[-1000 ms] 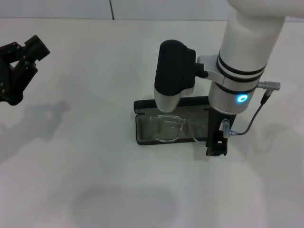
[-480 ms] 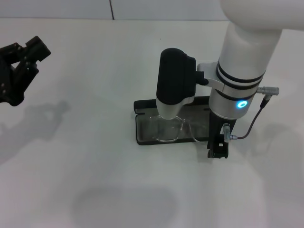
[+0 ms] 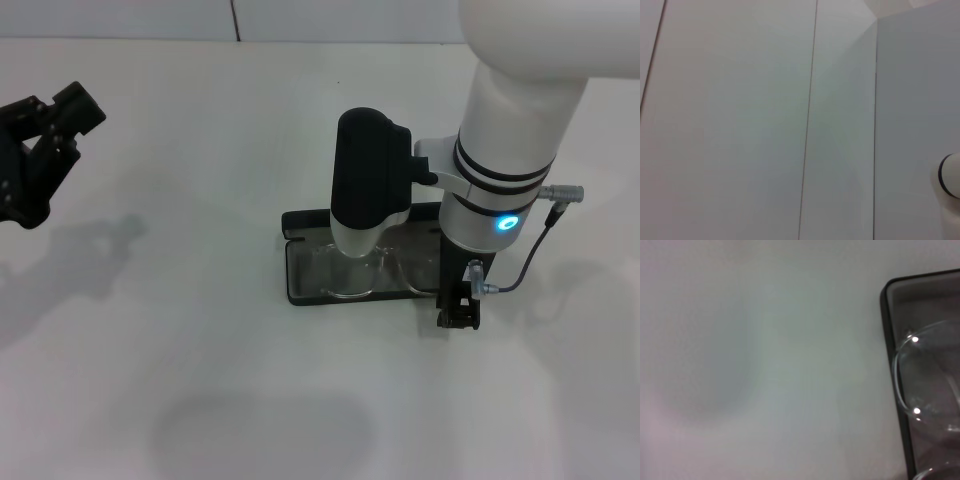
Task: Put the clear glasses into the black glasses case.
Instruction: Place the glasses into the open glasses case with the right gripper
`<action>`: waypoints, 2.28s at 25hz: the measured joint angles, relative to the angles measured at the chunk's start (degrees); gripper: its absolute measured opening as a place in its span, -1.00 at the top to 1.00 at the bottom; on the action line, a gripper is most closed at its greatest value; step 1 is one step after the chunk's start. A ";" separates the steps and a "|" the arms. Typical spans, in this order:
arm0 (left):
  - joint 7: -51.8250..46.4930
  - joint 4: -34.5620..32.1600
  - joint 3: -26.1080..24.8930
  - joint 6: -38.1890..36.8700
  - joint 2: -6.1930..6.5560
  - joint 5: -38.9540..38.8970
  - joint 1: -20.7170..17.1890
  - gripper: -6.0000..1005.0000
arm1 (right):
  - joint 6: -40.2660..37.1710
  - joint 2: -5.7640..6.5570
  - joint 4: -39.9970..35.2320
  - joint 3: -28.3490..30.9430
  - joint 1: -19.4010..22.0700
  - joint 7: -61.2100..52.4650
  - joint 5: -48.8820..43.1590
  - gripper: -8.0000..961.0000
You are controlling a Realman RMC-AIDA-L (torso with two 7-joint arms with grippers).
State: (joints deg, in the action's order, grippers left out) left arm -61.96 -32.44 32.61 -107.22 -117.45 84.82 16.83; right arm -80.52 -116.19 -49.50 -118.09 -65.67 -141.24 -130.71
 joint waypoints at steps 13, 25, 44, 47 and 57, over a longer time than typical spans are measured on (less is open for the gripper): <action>0.05 0.02 0.00 0.00 0.03 0.00 -0.24 0.80 | 2.23 0.00 -0.14 0.35 -0.16 0.00 -0.92 0.68; 0.09 0.01 0.00 -0.10 0.31 -0.33 -1.50 0.80 | -4.30 0.01 -11.82 8.73 5.56 -3.15 -7.50 0.68; -0.33 -0.07 0.00 -0.13 0.75 -0.46 -0.34 0.80 | -7.55 0.34 -36.43 30.03 30.23 -3.45 -12.51 0.69; -0.37 -0.06 0.00 -0.12 0.75 -0.45 -0.18 0.80 | -6.87 0.43 -36.72 36.85 32.90 -0.81 -8.98 0.69; -0.45 0.02 -0.09 -0.09 0.49 -0.45 -0.13 0.80 | 2.52 0.50 -25.95 46.81 37.03 9.96 -0.62 0.69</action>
State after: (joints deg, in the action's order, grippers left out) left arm -62.41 -32.43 32.52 -107.32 -116.95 84.37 16.70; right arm -78.00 -115.69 -75.45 -71.28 -28.64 -131.28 -131.33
